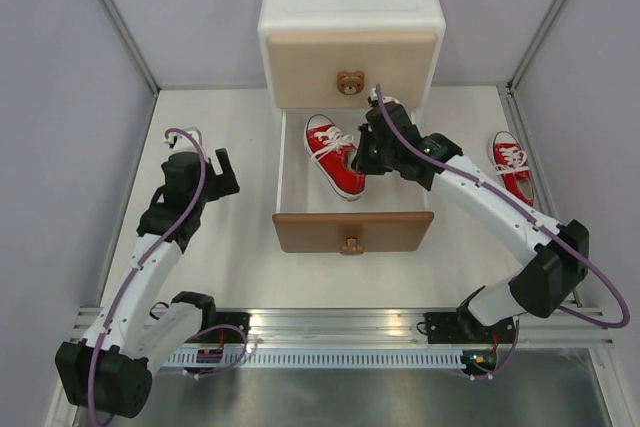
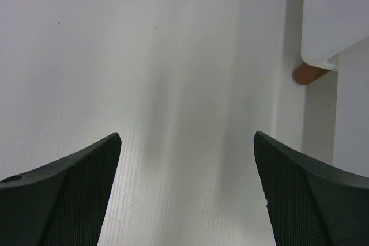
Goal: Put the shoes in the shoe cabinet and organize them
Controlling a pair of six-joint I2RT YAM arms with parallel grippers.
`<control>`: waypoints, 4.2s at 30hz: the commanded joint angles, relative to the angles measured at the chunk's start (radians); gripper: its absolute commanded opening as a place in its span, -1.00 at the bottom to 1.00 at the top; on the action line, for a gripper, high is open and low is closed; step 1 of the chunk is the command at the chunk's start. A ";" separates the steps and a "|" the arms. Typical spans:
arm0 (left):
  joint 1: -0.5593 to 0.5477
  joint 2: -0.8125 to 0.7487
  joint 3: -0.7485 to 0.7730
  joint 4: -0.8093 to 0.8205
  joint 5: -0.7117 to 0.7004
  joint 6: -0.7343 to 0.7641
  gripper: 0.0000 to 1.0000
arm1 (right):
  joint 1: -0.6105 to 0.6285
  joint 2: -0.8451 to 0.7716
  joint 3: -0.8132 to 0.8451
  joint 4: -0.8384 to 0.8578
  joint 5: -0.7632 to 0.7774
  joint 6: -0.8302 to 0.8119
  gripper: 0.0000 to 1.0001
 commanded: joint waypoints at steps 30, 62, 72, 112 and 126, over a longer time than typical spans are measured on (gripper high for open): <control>0.003 0.014 0.002 0.022 0.008 0.008 0.96 | 0.186 0.271 0.010 0.323 0.482 0.309 -0.65; 0.003 -0.001 -0.002 0.022 0.004 0.014 0.96 | 0.186 -0.085 0.213 0.004 0.432 -0.104 0.81; 0.003 -0.036 -0.014 0.026 0.002 0.016 0.97 | 0.063 -0.233 0.158 -0.090 0.606 -0.180 0.92; -0.033 -0.207 -0.087 -0.024 0.025 0.060 0.97 | -1.002 0.062 -0.298 0.240 0.223 -0.038 0.91; -0.042 -0.204 -0.088 -0.024 0.016 0.065 0.97 | -1.021 0.266 -0.278 0.249 0.137 -0.128 0.81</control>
